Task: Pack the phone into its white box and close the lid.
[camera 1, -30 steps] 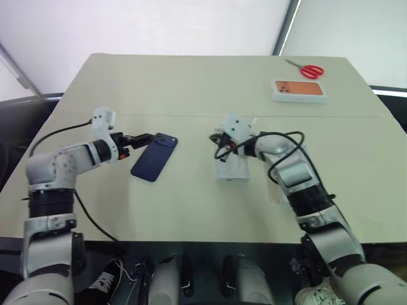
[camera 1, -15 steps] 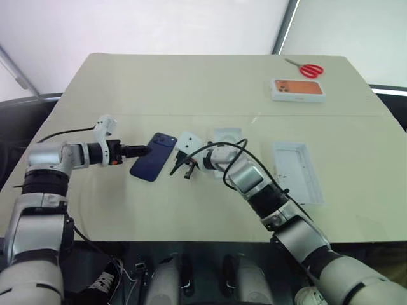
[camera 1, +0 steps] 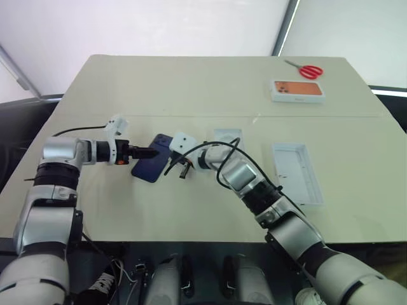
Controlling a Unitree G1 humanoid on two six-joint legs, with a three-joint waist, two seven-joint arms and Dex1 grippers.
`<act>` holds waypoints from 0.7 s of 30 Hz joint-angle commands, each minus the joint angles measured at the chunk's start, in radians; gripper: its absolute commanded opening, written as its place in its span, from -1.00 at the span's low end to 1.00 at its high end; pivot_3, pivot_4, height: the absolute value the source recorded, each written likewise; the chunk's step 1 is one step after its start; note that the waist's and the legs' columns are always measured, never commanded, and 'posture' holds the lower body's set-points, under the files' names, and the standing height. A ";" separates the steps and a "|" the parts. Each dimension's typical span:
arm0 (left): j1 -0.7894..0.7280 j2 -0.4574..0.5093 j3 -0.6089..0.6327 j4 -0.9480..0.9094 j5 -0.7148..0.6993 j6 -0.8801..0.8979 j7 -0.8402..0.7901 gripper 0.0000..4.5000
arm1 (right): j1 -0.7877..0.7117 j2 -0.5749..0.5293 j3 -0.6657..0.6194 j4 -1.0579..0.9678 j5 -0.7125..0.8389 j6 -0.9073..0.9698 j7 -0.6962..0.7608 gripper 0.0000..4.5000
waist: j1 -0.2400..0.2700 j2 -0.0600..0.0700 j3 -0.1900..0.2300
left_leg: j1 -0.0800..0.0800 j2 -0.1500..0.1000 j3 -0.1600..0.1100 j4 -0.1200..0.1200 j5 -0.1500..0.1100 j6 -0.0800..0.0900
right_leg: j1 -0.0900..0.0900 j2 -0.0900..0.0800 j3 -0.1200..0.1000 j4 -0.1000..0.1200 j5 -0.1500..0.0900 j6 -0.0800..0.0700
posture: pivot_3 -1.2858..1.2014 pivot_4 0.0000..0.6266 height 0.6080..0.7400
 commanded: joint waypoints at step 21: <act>0.071 -0.090 0.103 0.002 -0.064 0.167 0.079 0.20 | -0.002 -0.011 -0.014 -0.017 -0.012 -0.049 -0.008 -1.00 | 0.000 0.000 -0.001 | 0.001 -0.001 -0.002 0.000 0.001 0.001 | 0.001 -0.001 0.000 0.000 0.000 0.000 | 0.03 -0.52 0.96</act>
